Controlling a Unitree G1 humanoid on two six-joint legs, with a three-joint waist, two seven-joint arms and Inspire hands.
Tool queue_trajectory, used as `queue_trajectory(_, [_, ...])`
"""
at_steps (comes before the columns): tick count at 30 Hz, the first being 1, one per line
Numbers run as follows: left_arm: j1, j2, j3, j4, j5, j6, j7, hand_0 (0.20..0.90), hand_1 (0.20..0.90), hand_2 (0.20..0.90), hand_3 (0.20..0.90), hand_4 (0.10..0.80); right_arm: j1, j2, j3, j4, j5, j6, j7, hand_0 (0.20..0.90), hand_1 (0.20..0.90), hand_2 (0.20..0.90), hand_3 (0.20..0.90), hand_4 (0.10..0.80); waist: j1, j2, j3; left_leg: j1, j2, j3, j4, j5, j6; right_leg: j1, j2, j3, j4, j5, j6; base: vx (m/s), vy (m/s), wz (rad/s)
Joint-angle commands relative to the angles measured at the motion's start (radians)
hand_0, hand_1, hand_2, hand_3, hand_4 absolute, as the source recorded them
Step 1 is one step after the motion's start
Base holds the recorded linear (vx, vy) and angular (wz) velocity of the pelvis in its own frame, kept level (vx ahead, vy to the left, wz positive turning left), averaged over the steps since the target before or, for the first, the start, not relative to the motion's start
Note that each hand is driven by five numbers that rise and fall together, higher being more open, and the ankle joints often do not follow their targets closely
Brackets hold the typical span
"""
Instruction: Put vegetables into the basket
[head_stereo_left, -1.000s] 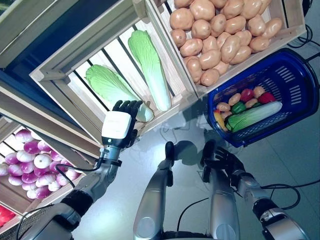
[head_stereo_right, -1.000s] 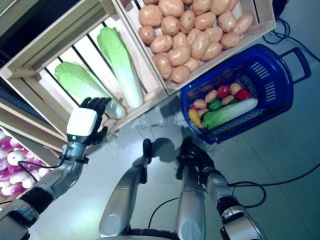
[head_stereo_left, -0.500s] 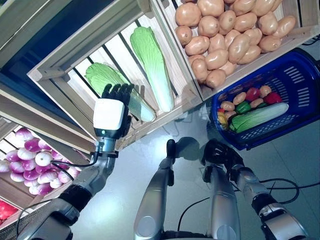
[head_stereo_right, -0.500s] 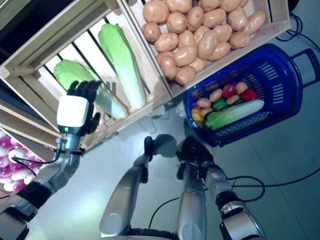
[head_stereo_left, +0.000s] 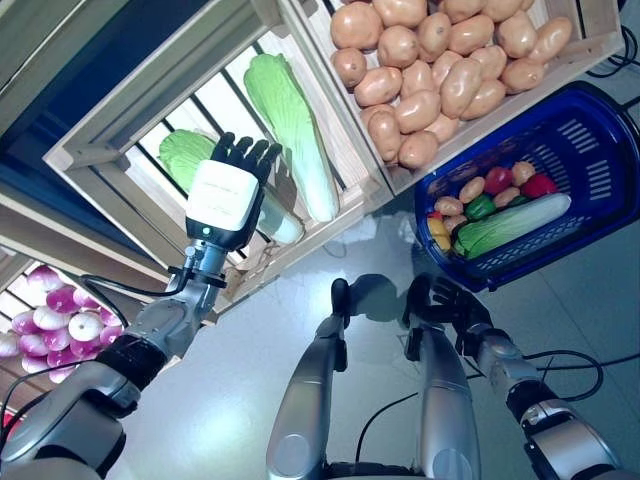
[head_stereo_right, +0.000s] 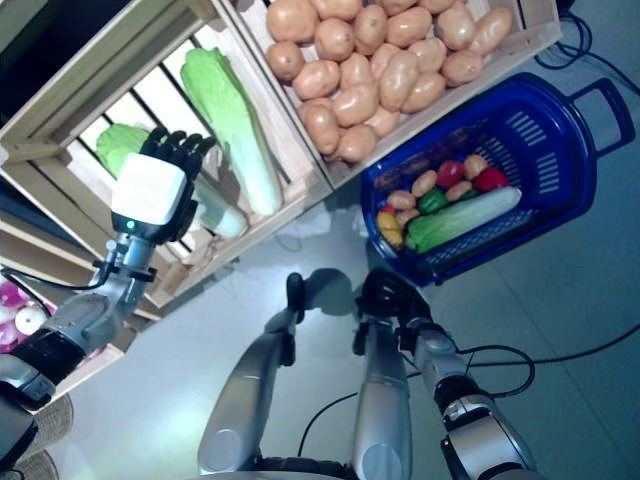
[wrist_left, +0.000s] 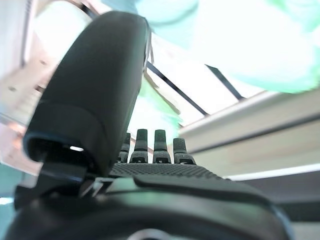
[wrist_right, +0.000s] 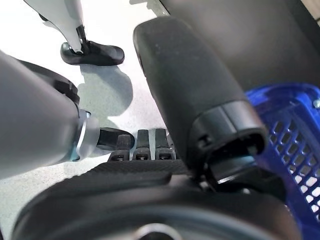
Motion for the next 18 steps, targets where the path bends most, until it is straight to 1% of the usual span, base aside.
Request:
queue_trajectory(1, [-0.027, 0.082, 0.070, -0.055, -0.020, -0.010, -0.010, 0.900, 0.900, 0.900, 0.900, 0.800, 0.032, -0.044, -0.005, -0.040, 0.025, -0.019, 0.009, 0.900, 0.900, 0.900, 0.900, 0.800, -0.002, 0.007, -0.003, -0.091, 0.006, -0.007, 0.126, -0.041, -0.058, 0.054, -0.012, -0.005, -0.041, 0.012, 0.043, 0.000, 0.000, 0.00])
queue_trajectory(4, [-0.024, 0.082, 0.055, -0.040, -0.037, -0.020, -0.035, 0.900, 0.900, 0.900, 0.900, 0.800, 0.030, -0.044, -0.006, -0.039, 0.027, -0.016, 0.008, 0.900, 0.900, 0.900, 0.900, 0.800, -0.001, 0.002, -0.003, -0.093, 0.008, -0.007, 0.124, -0.041, -0.057, 0.053, -0.009, -0.007, -0.041, 0.014, 0.045, 0.000, 0.000, 0.00])
queue_trajectory(10, [-0.020, 0.063, 0.026, 0.003, -0.064, -0.015, -0.051, 0.900, 0.900, 0.900, 0.900, 0.800, 0.016, -0.040, -0.005, -0.024, 0.039, -0.025, 0.016, 0.900, 0.900, 0.900, 0.900, 0.800, 0.001, -0.003, -0.003, -0.110, 0.009, -0.011, 0.137, -0.044, -0.055, 0.038, -0.005, -0.007, -0.030, 0.014, 0.045, 0.000, 0.000, 0.00])
queue_trajectory(11, [-0.012, 0.047, 0.022, 0.031, -0.068, -0.018, -0.052, 0.900, 0.900, 0.900, 0.900, 0.800, 0.014, -0.035, -0.004, -0.023, 0.041, -0.027, 0.016, 0.900, 0.900, 0.900, 0.900, 0.800, 0.000, -0.006, -0.003, -0.115, 0.009, -0.014, 0.143, -0.045, -0.053, 0.033, -0.003, -0.005, -0.024, 0.014, 0.045, 0.000, 0.000, 0.00])
queue_trajectory(14, [0.004, 0.030, 0.022, 0.054, -0.068, -0.020, -0.052, 0.900, 0.900, 0.900, 0.900, 0.800, 0.013, -0.030, 0.001, -0.025, 0.041, -0.026, 0.013, 0.900, 0.900, 0.900, 0.900, 0.800, 0.001, -0.012, -0.003, -0.119, 0.011, -0.014, 0.142, -0.044, -0.053, 0.031, -0.002, -0.005, -0.027, 0.016, 0.045, 0.000, 0.000, 0.00])
queue_trajectory(16, [0.023, 0.008, 0.025, 0.093, -0.071, -0.021, -0.026, 0.900, 0.900, 0.900, 0.900, 0.800, 0.009, -0.027, 0.004, -0.019, 0.043, -0.029, 0.011, 0.900, 0.900, 0.900, 0.900, 0.800, 0.002, -0.015, -0.003, -0.122, 0.011, -0.016, 0.144, -0.045, -0.052, 0.029, 0.002, -0.003, -0.027, 0.016, 0.043, 0.000, 0.000, 0.00])
queue_trajectory(18, [0.033, 0.000, 0.028, 0.106, -0.076, -0.020, -0.008, 0.900, 0.900, 0.900, 0.900, 0.800, 0.011, -0.029, 0.006, -0.020, 0.046, -0.029, 0.010, 0.900, 0.900, 0.900, 0.900, 0.800, 0.002, -0.015, -0.003, -0.126, 0.010, -0.018, 0.149, -0.046, -0.052, 0.025, 0.003, -0.001, -0.024, 0.015, 0.042, 0.000, 0.000, 0.00])
